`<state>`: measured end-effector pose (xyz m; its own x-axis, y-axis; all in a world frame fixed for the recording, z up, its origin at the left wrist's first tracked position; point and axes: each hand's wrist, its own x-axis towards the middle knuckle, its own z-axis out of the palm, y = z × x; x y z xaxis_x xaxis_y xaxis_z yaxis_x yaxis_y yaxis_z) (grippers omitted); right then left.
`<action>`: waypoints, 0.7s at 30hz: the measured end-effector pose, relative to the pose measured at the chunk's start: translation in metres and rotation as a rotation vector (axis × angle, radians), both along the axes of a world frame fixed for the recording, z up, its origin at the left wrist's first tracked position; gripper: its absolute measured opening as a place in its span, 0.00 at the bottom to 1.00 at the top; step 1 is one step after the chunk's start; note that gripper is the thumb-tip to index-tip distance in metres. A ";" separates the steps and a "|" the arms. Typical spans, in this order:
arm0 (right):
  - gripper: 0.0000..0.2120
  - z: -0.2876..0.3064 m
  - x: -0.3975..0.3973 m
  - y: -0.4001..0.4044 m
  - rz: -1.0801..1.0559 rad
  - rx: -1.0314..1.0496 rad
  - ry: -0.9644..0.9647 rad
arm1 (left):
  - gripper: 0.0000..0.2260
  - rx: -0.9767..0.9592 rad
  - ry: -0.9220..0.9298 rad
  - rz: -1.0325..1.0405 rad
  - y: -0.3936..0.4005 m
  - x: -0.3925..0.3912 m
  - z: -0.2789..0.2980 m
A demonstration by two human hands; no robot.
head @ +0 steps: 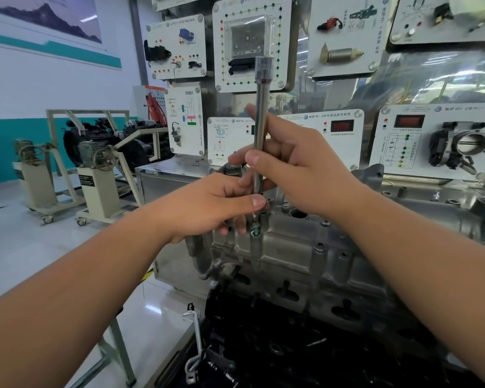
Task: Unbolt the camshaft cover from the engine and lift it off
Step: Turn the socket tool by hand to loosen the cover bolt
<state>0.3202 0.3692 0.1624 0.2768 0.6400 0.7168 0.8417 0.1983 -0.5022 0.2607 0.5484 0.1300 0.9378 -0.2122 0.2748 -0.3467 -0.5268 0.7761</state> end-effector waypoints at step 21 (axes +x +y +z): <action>0.10 -0.003 0.004 0.003 -0.155 0.109 -0.078 | 0.13 0.020 -0.096 0.032 0.001 0.007 -0.005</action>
